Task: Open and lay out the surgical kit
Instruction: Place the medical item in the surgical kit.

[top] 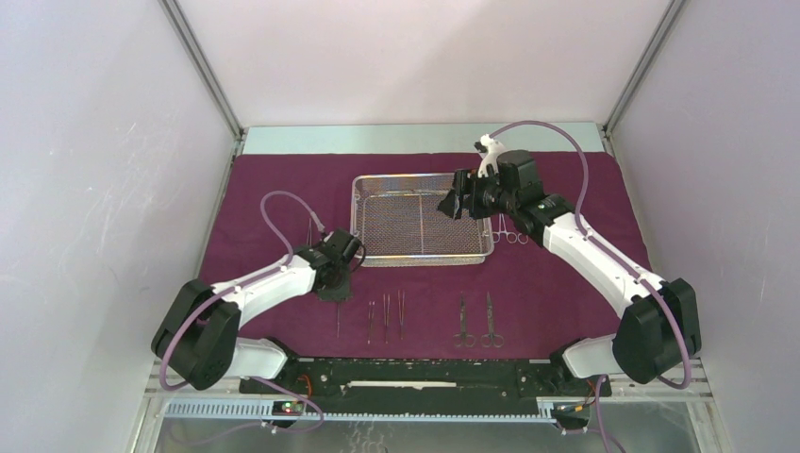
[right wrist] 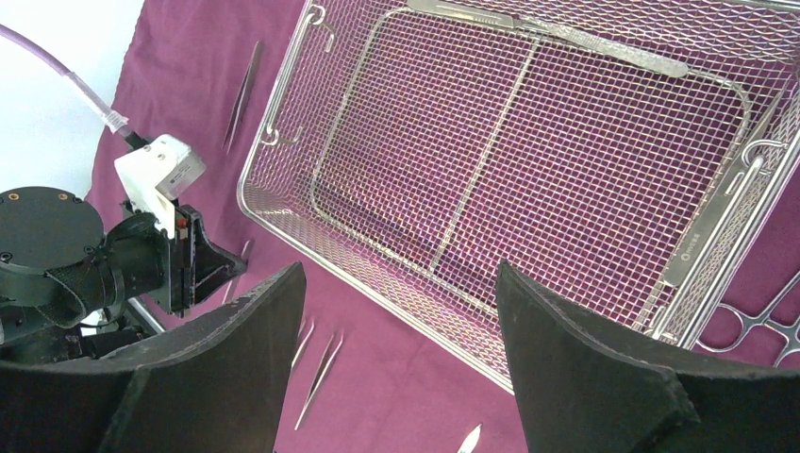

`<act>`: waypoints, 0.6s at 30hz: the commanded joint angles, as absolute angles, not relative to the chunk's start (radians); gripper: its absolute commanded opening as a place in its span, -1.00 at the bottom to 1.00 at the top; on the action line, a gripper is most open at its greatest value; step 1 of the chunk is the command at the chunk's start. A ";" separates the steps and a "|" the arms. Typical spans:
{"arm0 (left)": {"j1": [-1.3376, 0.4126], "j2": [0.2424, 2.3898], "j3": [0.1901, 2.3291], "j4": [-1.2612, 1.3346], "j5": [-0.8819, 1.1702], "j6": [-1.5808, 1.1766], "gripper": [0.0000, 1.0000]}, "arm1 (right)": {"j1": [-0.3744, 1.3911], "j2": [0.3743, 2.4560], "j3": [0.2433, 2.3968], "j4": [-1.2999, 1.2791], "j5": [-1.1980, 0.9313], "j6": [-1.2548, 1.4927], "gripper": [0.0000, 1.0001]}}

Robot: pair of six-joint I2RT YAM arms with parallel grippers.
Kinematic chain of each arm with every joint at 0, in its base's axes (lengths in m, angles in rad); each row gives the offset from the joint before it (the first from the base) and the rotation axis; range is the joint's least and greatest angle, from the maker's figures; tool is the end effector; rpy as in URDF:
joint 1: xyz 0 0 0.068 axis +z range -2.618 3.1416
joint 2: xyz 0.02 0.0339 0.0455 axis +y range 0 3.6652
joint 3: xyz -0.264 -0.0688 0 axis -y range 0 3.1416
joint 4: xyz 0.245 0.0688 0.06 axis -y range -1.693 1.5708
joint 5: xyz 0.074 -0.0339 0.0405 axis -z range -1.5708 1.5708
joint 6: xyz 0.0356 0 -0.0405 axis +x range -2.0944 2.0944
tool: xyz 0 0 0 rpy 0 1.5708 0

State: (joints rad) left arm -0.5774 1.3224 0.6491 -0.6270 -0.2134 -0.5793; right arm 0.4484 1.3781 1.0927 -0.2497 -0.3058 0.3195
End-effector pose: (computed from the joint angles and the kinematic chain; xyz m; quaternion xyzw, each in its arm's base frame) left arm 0.1827 -0.1100 0.1587 -0.0153 0.9852 0.0151 0.1699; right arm 0.2786 0.1459 0.3062 -0.1305 0.8521 0.3060 0.4040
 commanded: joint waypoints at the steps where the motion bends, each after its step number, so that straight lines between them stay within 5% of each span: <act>1: -0.583 1.313 0.655 -0.667 -0.260 -0.608 -0.52 | 0.441 1.357 1.094 -0.227 -0.310 0.314 0.64; 18: -0.583 1.253 0.688 -0.700 -0.299 -0.620 -0.34 | 0.441 1.360 1.094 -0.230 -0.301 0.314 0.65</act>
State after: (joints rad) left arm -0.5777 1.3018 0.6491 -0.6884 -0.2604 -0.6037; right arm 0.4473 1.3781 1.0927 -0.2497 -0.3050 0.3199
